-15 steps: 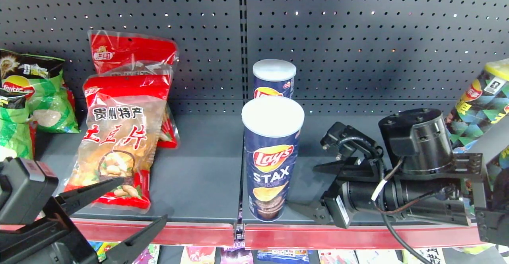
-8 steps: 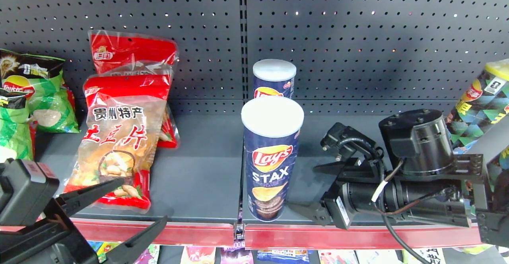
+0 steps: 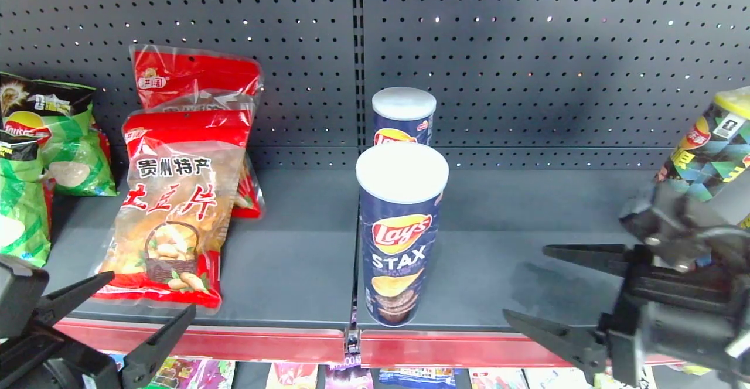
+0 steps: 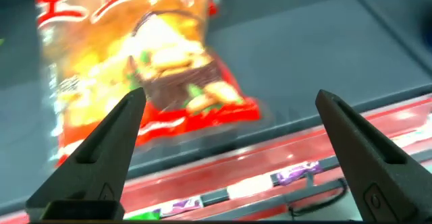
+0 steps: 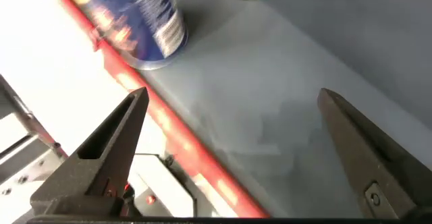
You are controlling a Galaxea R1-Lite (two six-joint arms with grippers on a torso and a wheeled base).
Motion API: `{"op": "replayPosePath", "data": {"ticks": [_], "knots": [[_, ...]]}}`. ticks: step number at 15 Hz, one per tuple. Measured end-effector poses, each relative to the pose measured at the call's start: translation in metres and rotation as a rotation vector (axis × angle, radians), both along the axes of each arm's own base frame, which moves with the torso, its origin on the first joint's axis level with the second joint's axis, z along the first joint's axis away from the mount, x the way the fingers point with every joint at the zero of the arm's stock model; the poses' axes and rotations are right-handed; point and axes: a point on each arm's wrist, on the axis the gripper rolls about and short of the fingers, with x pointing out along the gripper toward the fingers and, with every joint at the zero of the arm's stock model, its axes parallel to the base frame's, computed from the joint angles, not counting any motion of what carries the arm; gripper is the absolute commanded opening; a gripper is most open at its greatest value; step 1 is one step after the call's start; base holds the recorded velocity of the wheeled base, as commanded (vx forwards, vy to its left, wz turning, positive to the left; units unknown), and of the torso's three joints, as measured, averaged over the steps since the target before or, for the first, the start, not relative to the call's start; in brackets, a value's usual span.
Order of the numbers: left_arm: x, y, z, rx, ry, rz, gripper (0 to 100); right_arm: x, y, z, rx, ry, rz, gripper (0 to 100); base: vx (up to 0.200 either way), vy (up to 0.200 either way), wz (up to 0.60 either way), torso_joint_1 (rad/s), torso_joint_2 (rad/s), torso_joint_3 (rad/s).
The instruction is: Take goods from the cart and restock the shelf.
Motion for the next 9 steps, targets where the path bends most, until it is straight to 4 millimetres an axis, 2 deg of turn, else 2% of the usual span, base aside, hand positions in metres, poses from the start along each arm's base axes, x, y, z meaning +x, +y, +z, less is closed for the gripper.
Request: {"op": "replayPosePath", "data": {"ticks": [4,7,9], "knots": [[-0.02,0.02,-0.01,0.037,0.002,0.116,100,-0.06,-0.064,0.0,-0.012,-0.048,-0.151,100,0.0,0.0,0.0,0.0,0.0,0.0],[-0.044,0.036,-0.017,0.092,0.008,0.144,100,-0.081,-0.092,0.005,0.03,-0.132,-0.38,100,0.0,0.0,0.0,0.0,0.0,0.0],[-0.062,0.045,-0.024,0.113,0.018,0.152,100,-0.089,-0.103,0.007,0.042,-0.173,-0.564,100,-0.2,0.0,0.0,0.0,0.0,0.002]]}}
